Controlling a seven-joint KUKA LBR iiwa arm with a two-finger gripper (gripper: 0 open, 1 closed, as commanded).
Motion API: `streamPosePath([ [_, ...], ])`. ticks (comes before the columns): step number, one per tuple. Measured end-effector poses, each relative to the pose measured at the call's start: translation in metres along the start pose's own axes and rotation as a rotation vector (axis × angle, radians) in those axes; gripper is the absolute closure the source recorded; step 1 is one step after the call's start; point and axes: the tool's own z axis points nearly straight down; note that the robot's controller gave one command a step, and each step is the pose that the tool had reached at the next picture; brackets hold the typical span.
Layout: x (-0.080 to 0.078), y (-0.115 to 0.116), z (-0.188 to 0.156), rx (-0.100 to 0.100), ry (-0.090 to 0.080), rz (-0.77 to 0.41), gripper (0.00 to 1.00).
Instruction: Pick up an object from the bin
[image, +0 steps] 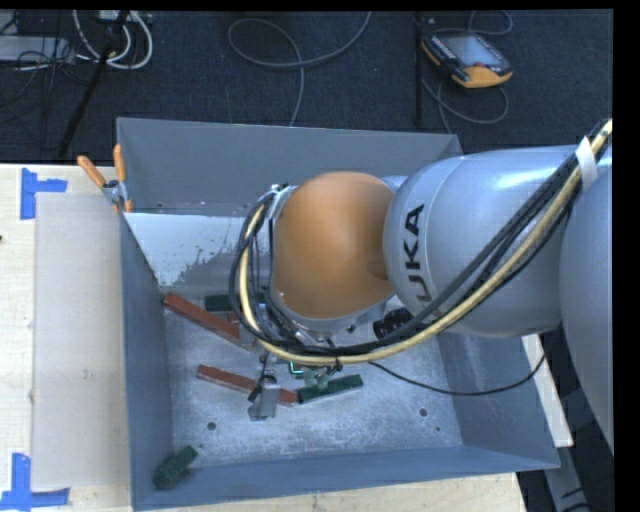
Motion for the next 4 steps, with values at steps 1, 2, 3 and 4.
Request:
streamPosePath([
  [1,-0.066,-0.024,0.129,-0.002,-0.006,0.05,0.0],
  [2,-0.069,-0.022,0.122,-0.006,-0.016,0.051,1.0],
  [3,-0.067,-0.022,0.04,-0.004,-0.017,0.012,1.0],
  [4,-0.065,-0.023,0.045,-0.002,-0.01,0.015,0.0],
])
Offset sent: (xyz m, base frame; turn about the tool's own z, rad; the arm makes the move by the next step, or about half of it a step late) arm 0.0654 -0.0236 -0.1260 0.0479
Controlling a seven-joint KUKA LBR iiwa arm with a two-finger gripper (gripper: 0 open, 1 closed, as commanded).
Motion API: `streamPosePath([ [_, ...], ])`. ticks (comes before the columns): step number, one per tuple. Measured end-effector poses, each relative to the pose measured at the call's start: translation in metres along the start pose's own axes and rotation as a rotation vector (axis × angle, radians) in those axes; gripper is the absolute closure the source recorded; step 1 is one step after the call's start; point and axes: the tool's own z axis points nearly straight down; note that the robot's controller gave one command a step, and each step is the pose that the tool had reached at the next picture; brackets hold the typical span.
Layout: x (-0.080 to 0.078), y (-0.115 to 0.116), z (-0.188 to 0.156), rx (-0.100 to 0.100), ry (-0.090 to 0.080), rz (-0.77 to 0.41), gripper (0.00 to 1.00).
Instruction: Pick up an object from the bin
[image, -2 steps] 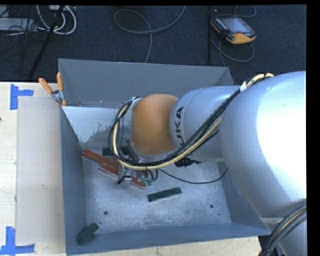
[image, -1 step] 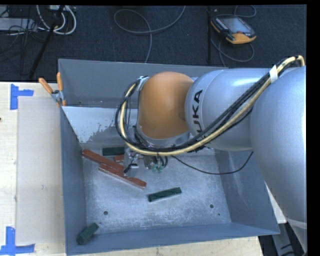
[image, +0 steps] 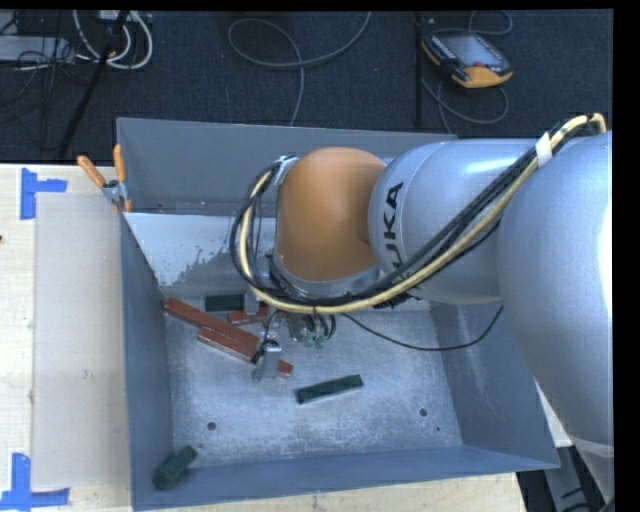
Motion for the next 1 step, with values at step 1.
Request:
streamPosePath([
  [1,0.001,-0.0256,0.0818,0.0,0.002,-0.232,0.0],
])
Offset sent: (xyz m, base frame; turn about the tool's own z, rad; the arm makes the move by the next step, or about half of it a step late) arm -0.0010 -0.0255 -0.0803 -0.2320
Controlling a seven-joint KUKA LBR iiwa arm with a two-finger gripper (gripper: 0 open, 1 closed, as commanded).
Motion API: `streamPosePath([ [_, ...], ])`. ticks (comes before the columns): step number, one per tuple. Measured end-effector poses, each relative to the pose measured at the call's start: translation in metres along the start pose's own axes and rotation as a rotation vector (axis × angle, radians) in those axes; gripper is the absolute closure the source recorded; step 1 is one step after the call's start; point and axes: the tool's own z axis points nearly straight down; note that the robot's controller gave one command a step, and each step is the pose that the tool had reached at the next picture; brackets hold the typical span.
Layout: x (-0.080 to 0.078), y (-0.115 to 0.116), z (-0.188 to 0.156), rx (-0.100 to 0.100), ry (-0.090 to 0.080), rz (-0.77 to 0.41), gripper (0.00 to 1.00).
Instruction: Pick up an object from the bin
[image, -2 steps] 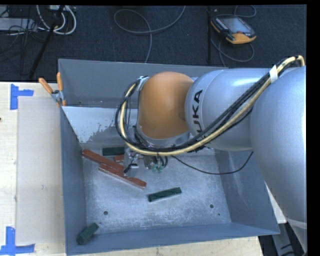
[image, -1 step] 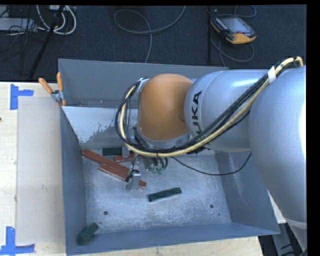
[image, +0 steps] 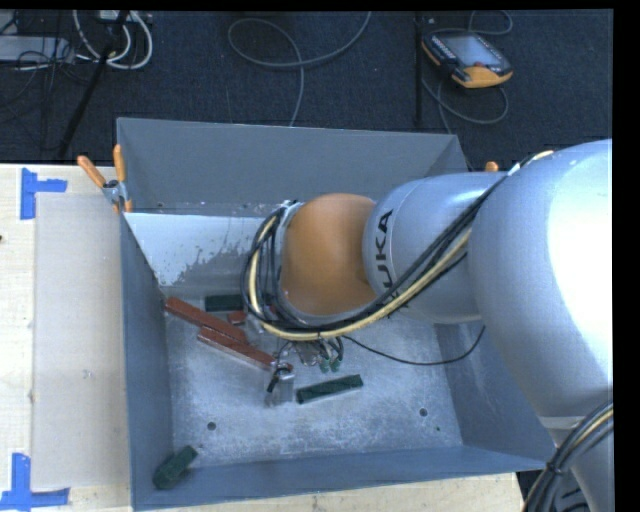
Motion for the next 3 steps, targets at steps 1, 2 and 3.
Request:
streamPosePath([
  [1,-0.028,-0.055,-0.002,0.001,-0.005,0.227,0.0],
  [2,0.025,-0.096,-0.002,0.0,-0.003,0.328,0.0],
  [3,0.021,-0.096,-0.005,-0.001,-0.013,0.329,1.0],
])
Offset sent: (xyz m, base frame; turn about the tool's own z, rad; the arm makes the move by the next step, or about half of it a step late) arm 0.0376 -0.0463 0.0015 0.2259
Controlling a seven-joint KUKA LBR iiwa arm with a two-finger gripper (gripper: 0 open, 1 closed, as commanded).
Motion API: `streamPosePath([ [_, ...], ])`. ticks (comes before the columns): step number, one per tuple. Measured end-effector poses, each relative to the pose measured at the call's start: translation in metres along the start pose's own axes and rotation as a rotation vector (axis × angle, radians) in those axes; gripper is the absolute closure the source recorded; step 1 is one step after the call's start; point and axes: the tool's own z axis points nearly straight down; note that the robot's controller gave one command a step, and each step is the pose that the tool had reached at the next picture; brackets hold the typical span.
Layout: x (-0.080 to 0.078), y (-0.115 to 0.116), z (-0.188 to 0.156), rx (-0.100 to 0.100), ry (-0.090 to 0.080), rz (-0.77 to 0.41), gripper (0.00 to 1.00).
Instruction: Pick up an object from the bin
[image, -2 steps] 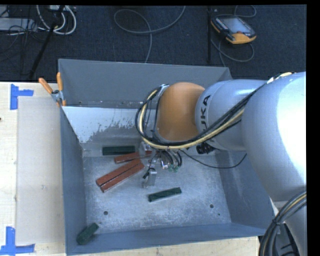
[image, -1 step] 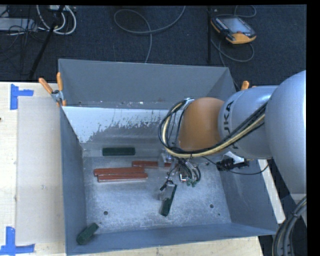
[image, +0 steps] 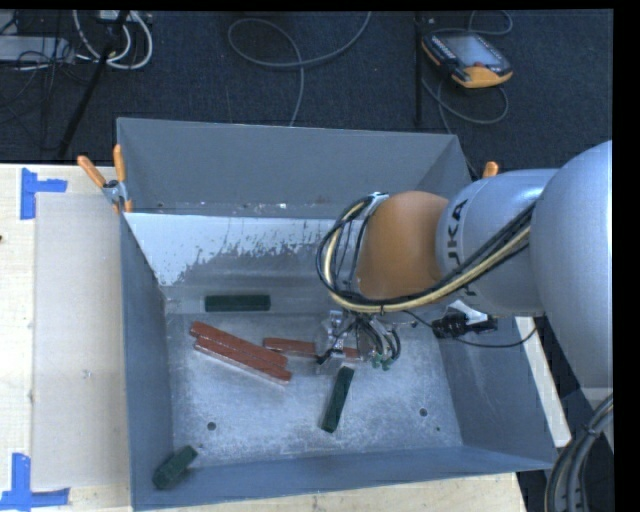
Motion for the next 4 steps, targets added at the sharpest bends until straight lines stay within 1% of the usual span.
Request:
streamPosePath([
  [1,0.003,0.0,0.004,0.002,0.01,0.0,0.0],
  [2,0.003,-0.001,0.003,0.002,0.01,0.001,1.0],
  [3,0.011,0.004,-0.125,0.001,0.004,-0.015,1.0],
  [4,0.008,-0.013,-0.187,0.001,0.006,-0.344,1.0],
])
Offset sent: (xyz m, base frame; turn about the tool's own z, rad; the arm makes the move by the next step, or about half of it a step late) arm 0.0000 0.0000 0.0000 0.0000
